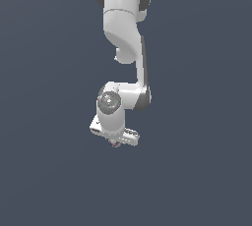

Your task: Pick up the object and move it to a goal position.

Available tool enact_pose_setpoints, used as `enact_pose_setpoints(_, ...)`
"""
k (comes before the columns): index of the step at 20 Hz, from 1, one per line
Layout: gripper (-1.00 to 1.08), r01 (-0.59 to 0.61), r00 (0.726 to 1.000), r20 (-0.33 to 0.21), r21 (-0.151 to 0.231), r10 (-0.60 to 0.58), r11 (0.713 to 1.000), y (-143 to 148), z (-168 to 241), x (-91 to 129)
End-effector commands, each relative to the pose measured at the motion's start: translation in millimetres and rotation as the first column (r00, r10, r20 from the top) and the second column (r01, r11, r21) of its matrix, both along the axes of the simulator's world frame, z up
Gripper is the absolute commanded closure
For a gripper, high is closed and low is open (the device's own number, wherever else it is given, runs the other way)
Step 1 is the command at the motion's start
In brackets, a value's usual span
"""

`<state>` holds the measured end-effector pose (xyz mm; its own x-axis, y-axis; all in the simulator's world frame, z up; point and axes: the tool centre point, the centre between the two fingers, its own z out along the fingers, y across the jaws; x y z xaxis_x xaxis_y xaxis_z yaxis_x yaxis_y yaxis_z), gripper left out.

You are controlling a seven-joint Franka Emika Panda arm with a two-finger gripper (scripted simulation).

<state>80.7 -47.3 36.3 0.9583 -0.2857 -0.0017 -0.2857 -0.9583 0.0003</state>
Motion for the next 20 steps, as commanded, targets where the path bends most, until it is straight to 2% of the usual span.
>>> enact_pose_setpoints(1, 1.08, 0.0, 1.0, 0.001, 0.0, 0.0, 1.0, 0.6, 2.1, -0.3)
enact_pose_setpoints(11, 1.08, 0.0, 1.0, 0.001, 0.0, 0.0, 1.0, 15.2, 38.2, -12.2)
enact_pose_setpoints(20, 1.08, 0.0, 1.0, 0.001, 0.0, 0.0, 1.0, 46.0, 114.8, -37.1)
